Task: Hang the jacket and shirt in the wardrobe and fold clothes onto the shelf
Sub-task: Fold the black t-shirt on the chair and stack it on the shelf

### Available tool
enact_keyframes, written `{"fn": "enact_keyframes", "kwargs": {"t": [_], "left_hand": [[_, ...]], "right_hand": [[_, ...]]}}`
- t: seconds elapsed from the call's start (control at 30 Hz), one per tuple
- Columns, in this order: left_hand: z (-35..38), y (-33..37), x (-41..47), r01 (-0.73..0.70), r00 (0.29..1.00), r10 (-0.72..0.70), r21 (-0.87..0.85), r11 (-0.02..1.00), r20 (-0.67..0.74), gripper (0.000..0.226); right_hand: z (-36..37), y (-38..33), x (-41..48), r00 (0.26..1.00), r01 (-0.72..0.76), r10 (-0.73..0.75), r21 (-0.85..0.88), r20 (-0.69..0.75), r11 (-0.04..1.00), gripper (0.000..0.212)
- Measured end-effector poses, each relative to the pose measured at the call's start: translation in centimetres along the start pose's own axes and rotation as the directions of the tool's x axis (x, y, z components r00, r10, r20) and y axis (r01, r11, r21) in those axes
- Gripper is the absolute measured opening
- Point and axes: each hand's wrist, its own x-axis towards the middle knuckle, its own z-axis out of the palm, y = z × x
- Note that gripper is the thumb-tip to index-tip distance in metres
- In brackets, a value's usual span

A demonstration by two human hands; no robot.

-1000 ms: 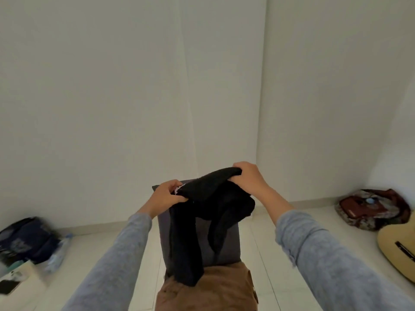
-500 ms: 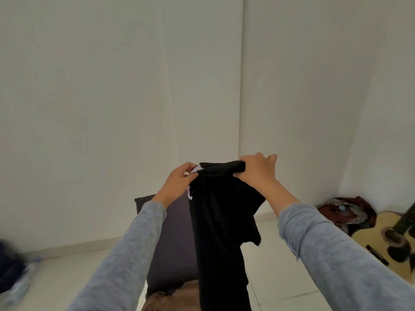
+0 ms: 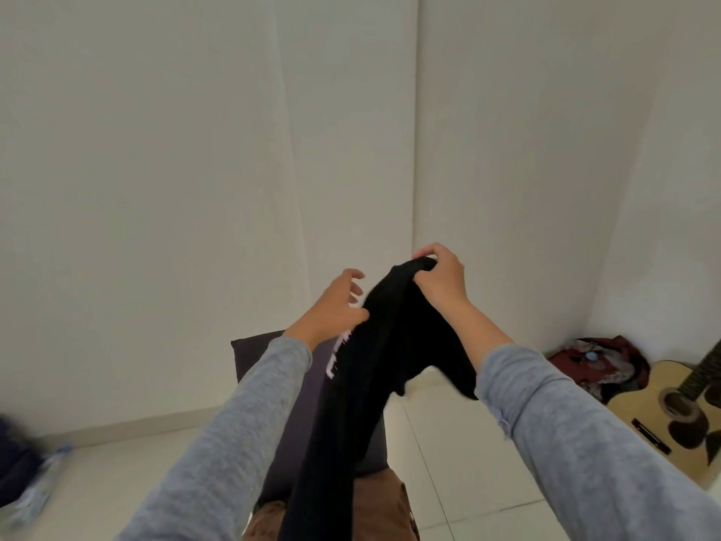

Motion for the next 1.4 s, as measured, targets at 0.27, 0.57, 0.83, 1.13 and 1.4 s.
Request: {"fn": "enact_keyframes", "kwargs": {"t": [0.27,0.57,0.83,1.13,1.4], "left_hand": [[2.0,-0.7,-0.9,0.045,0.999,-0.046,-0.253,0.966,0.003,0.014],[3.7,0.8,1.0,-0.016,0.982,-0.012,-0.146,0.989,-0.190,0.010],[0.6,4.7,2.2,-0.088,0.936,-0.090,-0.471,0.878,-0.342,0.022],[-4.2,3.7,-0.2,0.005,0.893,-0.296,-0.651,0.759,-0.339,0.019],[-5.2,-0.1,-4.1,0.030,0.916,-0.335,-0.794,0.607,-0.222,0.048]], "right_hand": [[0.1,0.0,0.1,0.993,0.115,-0.114,-0.064,0.025,0.991,0.039],[-1.3,-0.5,0.6,0.987,0.156,-0.158,0.070,0.020,0.985,0.033],[-0.9,4.2,-2.4,0.961,-0.020,-0.009,0.102,0.276,0.995,0.032],[1.0,3.8,-3.0,0.986,-0.121,0.105,0.124,0.129,0.985,0.012],[1.8,-1.9,-2.1,0.999,0.034,-0.029,0.133,-0.046,0.991,0.020]]}}
